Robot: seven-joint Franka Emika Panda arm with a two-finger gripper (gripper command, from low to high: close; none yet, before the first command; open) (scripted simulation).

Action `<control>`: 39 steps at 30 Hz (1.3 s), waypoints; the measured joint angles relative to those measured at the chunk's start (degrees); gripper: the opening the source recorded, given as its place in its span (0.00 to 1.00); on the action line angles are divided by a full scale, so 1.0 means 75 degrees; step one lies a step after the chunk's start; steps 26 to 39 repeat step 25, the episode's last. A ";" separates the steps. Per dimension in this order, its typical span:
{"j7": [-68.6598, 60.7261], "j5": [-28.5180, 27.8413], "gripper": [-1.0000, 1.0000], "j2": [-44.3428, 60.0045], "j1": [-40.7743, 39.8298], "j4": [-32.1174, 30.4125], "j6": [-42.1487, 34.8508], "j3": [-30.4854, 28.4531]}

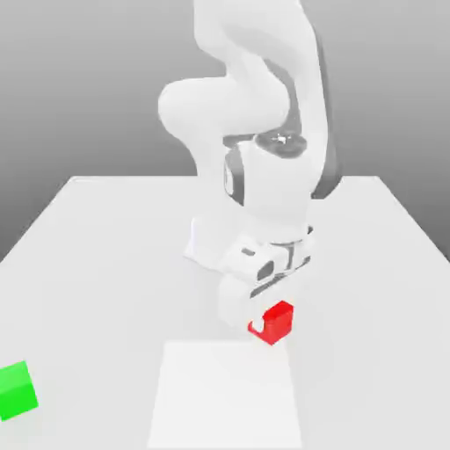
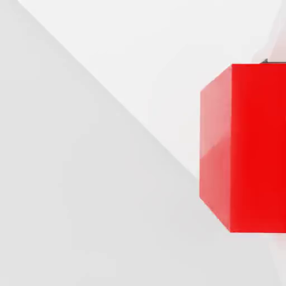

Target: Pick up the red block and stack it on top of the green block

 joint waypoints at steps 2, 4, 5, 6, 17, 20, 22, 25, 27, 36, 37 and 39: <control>0.0296 0.0202 0.00 0.0000 -0.0224 0.0327 -0.0332 -0.0219; 0.0741 0.0429 0.00 0.0225 -0.0603 0.0813 -0.0602 -0.0536; 0.0982 0.0538 0.00 0.0363 -0.0934 0.1072 -0.0731 -0.0697; 0.1252 0.0644 0.00 0.0519 -0.1200 0.1354 -0.0867 -0.0842; 0.4557 0.1163 0.00 0.2246 -0.3429 0.4364 -0.2260 -0.2621; 0.4538 0.1644 0.00 0.3007 -0.3757 0.4675 -0.1863 -0.2585; 0.4344 0.1968 1.00 0.3505 -0.3980 0.4740 -0.1455 -0.2343; 0.4344 0.1968 1.00 0.3505 -0.3980 0.4740 -0.1455 -0.2343; 0.4344 0.1968 1.00 0.3505 -0.3980 0.4740 -0.1455 -0.2343; 0.4344 0.1968 1.00 0.3505 -0.3980 0.4740 -0.1455 -0.2343; 0.4344 0.1968 1.00 0.3505 -0.3980 0.4740 -0.1455 -0.2343; 0.4344 0.1968 1.00 0.3505 -0.3980 0.4740 -0.1455 -0.2343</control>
